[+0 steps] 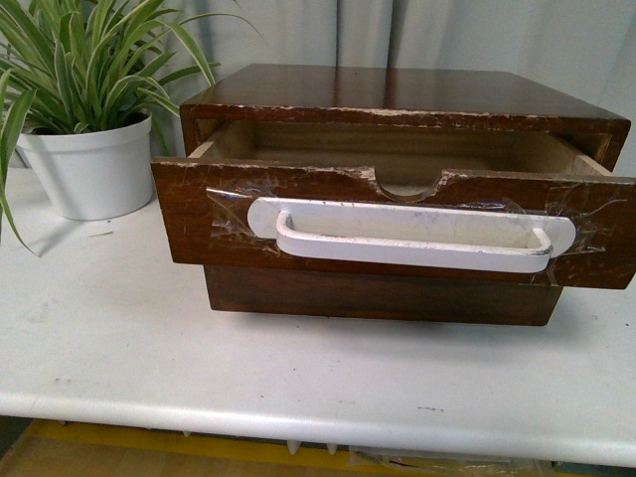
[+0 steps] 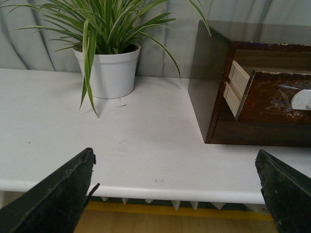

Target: Open drawer

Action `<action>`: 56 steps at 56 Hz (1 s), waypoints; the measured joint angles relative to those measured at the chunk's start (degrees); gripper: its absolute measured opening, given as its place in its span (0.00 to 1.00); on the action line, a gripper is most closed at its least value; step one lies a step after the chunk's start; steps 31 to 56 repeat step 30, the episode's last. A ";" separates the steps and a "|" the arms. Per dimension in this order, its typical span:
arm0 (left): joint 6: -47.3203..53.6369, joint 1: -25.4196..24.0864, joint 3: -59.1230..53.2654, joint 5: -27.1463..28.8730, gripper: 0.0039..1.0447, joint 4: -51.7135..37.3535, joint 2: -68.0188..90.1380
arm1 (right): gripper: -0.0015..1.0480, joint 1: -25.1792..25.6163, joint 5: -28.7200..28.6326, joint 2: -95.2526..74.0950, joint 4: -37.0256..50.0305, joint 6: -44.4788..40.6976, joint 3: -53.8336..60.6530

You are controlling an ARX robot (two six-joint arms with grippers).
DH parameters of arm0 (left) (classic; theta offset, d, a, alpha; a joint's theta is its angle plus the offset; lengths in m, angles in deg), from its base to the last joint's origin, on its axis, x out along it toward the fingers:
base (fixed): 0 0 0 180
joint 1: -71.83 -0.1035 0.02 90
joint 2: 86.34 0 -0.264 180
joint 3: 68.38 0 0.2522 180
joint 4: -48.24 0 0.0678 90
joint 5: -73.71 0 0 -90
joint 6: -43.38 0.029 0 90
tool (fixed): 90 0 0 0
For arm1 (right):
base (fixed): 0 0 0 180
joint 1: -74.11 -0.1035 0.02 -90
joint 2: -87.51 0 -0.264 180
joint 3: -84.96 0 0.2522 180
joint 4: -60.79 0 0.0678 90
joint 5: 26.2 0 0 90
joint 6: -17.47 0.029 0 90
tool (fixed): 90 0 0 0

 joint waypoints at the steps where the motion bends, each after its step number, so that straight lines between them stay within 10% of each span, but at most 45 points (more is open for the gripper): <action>1: 0.02 0.00 0.00 0.00 0.96 0.00 0.00 | 0.92 0.00 0.00 0.00 0.00 0.02 0.00; 56: 0.00 0.00 0.00 0.00 0.94 0.00 0.00 | 0.91 0.00 0.00 0.00 0.00 0.02 0.00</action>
